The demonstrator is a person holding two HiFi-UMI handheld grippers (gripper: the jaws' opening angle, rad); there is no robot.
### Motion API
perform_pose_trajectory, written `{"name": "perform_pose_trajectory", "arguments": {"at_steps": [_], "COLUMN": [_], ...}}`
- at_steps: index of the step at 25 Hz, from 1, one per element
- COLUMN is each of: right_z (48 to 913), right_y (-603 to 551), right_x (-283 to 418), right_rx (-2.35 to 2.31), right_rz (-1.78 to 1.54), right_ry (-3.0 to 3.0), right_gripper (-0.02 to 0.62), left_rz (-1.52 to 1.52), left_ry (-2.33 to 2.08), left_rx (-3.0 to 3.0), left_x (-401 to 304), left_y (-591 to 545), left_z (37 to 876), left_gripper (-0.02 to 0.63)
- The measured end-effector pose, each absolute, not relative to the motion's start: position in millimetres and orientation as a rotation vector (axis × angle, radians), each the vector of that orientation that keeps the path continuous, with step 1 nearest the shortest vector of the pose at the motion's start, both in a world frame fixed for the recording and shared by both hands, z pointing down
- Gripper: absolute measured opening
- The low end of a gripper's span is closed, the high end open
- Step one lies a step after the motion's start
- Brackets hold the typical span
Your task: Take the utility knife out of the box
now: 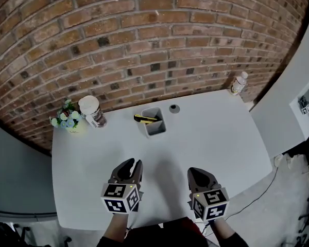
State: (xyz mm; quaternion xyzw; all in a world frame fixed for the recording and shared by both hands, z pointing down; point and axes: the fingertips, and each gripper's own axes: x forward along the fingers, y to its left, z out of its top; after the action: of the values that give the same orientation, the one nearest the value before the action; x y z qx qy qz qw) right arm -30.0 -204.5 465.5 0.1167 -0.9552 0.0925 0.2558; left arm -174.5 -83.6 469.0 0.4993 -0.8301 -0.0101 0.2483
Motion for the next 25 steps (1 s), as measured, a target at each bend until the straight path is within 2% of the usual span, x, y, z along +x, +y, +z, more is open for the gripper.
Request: {"name": "perform_pose_trajectory", "arguments": {"at_steps": [25], "right_z": [509], "right_y": [-293], "right_x": [-110], "right_rx": [0.063], "right_rz": [0.272], "right_ry": [-2.536], "right_gripper": [0.008], "left_rz": [-0.116], "left_ry": [-2.307], "left_rx": [1.066], "left_x": [-233], "left_y": [-161], "left_z": [512], "left_gripper": [0.132]}}
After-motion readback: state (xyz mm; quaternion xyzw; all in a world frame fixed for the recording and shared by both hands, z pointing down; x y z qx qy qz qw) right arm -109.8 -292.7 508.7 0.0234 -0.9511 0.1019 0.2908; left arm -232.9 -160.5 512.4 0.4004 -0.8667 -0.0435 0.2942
